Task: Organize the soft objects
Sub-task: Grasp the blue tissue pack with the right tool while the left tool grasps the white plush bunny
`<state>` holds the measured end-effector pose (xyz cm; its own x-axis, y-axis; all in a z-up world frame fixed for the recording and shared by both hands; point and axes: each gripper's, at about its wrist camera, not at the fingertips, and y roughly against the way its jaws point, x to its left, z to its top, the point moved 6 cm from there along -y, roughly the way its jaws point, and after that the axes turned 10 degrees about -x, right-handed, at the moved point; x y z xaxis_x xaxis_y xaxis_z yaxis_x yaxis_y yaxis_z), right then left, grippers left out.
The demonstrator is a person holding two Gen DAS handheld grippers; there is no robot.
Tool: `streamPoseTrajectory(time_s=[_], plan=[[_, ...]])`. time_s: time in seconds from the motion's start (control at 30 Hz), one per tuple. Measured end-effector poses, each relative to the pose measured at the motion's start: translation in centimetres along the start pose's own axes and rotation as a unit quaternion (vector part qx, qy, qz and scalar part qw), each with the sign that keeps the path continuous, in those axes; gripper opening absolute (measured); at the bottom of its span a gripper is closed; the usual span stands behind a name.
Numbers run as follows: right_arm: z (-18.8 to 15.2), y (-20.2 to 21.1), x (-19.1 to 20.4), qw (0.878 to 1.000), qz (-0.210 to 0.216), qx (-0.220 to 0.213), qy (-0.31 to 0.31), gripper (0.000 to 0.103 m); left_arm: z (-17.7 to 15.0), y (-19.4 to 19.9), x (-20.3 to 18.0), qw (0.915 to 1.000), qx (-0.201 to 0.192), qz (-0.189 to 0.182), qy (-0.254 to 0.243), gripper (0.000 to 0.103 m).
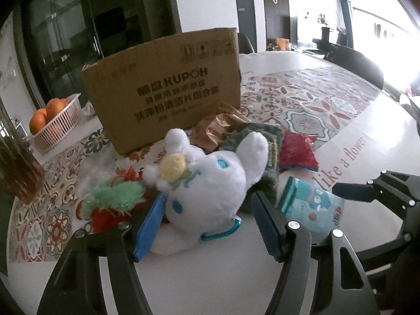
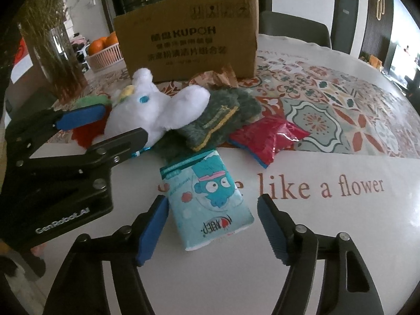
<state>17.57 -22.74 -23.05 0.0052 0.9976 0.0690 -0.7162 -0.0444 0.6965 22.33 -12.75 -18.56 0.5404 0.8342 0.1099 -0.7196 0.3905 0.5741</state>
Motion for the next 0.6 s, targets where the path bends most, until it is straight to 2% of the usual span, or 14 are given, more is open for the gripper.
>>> streamPoseTrajectory(time_s=[0.13,0.3,0.5,0.57,0.6], plan=[[0.2,-0.5,0.2,1.000,0.006,0.002,0.000,0.065,-0.2,-1.0,0.4,0.9999,0.009,0.003,0.010,0.067],[0.4,-0.8,0.1,1.000,0.004,-0.002,0.001,0.064,-0.5,-2.0,0.5,0.9997,0.016,0.005,0.015,0.067],[0.5,-0.8,0.1,1.000,-0.001,-0.001,-0.005,0.062,-0.7,-3.3,0.4,0.9996,0.022,0.013,0.011,0.074],[0.5,-0.7,0.2,1.000,-0.003,-0.001,-0.007,0.062,-0.8,-3.7,0.3,0.9995,0.024,0.013,0.012,0.073],[0.5,-0.7,0.1,1.000,-0.004,-0.001,-0.008,0.062,-0.8,-4.0,0.4,0.9994,0.026,0.014,0.015,0.069]])
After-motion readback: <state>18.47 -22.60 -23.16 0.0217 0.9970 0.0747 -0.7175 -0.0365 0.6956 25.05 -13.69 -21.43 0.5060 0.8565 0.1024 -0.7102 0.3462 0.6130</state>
